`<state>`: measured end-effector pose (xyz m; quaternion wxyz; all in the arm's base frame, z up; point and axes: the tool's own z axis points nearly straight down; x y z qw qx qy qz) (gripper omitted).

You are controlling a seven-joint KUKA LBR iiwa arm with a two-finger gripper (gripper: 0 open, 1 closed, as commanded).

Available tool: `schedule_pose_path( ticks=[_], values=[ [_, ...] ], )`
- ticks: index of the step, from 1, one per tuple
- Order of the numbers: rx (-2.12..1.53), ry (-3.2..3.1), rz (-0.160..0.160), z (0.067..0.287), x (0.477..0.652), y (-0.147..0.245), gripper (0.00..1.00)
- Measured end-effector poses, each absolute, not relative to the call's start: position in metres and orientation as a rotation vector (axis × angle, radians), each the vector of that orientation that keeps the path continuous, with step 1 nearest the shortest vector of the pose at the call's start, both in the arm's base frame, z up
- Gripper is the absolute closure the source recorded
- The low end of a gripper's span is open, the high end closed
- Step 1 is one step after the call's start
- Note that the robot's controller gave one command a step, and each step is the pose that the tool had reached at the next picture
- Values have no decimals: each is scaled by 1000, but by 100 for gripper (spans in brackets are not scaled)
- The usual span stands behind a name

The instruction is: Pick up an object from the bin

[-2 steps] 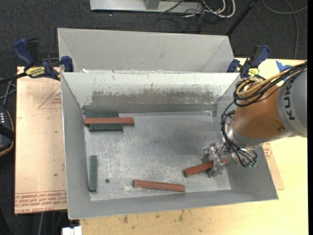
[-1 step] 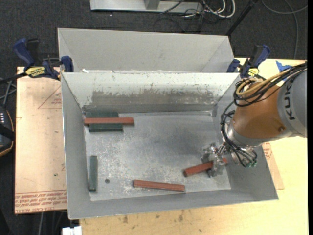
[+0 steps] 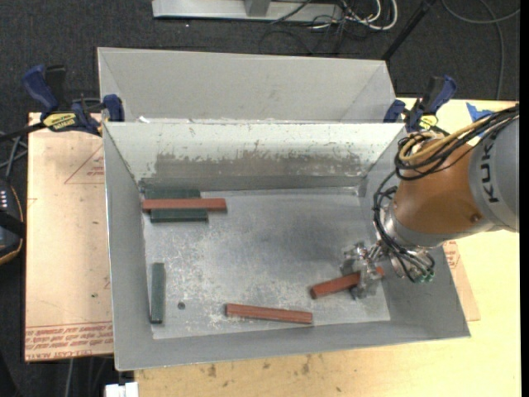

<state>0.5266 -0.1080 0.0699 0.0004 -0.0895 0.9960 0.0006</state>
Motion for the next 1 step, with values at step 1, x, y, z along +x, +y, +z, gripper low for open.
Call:
schedule_pose_path(
  ticks=[1],
  values=[
    [-246,3123,-1,237,539,-86,100]
  ],
)
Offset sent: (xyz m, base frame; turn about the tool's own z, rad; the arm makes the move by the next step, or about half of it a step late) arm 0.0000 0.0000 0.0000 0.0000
